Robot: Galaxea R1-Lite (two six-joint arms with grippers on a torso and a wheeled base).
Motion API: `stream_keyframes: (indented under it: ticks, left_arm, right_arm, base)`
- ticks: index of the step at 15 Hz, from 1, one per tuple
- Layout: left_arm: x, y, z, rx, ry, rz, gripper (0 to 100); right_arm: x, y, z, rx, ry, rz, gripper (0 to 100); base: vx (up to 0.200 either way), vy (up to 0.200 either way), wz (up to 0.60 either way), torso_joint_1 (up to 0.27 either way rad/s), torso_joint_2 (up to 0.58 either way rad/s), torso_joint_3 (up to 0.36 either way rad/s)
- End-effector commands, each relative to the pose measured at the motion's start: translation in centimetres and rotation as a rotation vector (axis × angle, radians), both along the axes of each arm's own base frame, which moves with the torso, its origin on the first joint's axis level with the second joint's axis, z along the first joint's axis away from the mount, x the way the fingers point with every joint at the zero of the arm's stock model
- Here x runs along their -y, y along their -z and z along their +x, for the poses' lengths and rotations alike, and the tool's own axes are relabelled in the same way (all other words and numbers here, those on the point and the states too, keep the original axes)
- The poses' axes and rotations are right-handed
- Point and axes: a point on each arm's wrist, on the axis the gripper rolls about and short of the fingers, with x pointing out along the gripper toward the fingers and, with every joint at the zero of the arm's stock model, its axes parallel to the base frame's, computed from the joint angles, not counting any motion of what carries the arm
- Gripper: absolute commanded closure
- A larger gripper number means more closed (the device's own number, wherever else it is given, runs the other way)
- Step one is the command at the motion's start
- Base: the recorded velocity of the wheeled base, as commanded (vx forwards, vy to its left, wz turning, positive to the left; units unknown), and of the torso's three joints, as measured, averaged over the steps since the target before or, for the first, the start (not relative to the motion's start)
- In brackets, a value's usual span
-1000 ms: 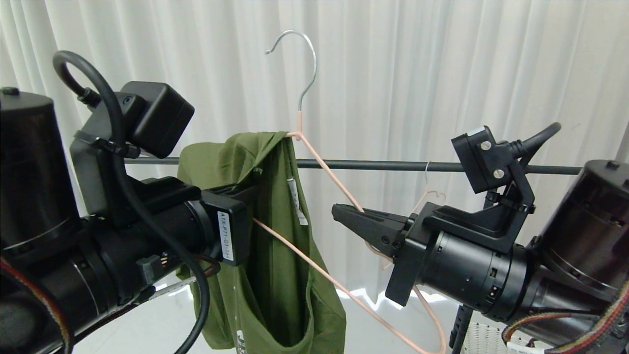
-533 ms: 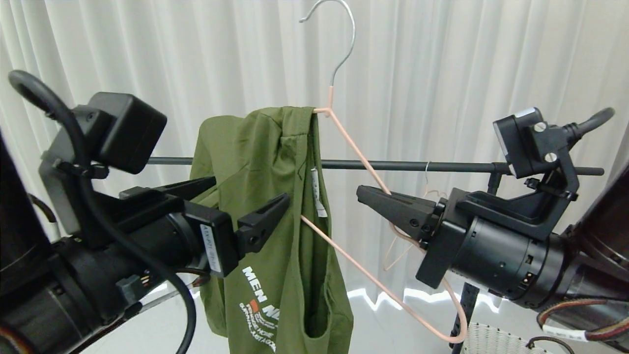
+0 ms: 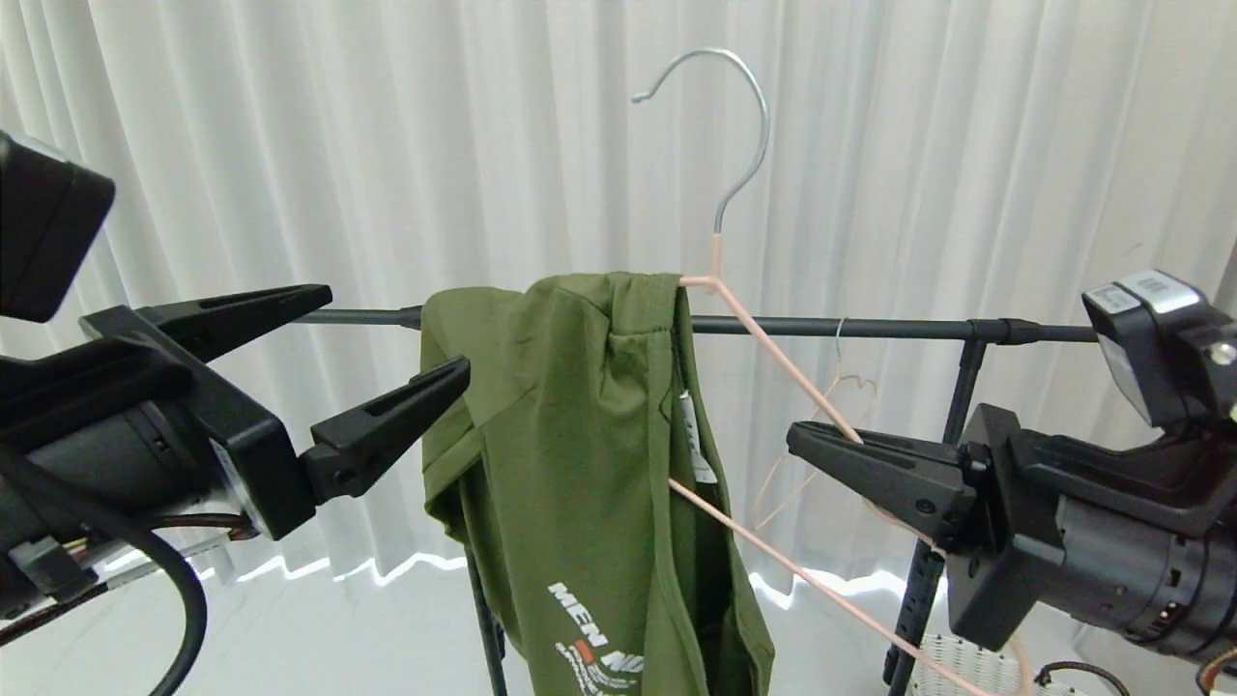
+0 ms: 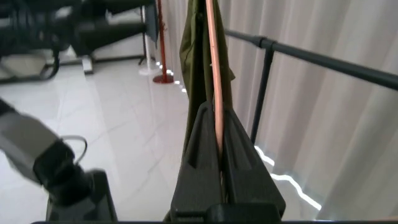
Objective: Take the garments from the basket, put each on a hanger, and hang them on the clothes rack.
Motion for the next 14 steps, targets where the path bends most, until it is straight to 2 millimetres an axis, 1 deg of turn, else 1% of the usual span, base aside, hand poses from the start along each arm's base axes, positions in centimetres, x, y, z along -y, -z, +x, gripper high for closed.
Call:
stream_keyframes:
  ticks: [1,4,6,8,14]
  left_arm:
    - [-1.0,0.5,0.4,0.030,0.009,0.071,0]
    - [-0.7,1.0,0.7,0.079,0.054,0.200,0]
    - [-0.1,1.5,1.8,0.108,0.069,0.314,0]
    - [0.5,2.0,2.5,0.121,0.084,0.391,0]
    - [2.0,2.2,2.7,0.123,0.161,0.406,0]
  right_arm:
    - [0.6,0.4,-0.5,0.001,-0.001,-0.008,100]
    - [0.5,0.3,-0.6,0.004,-0.008,-0.006,100]
    - [0.2,0.4,-0.9,0.000,-0.030,-0.012,100]
    - [-0.5,0.5,-1.3,-0.001,-0.063,-0.016,100]
    - [-1.4,1.4,-1.3,0.009,-0.089,-0.063,100]
  base:
    - [0.000,0.000,0.00,0.000,0.00,0.000]
    - [0.000,0.000,0.00,0.000,0.00,0.000]
    - [0.000,0.000,0.00,0.000,0.00,0.000]
    - [0.000,0.000,0.00,0.000,0.00,0.000]
    - [0.000,0.000,0.00,0.000,0.00,0.000]
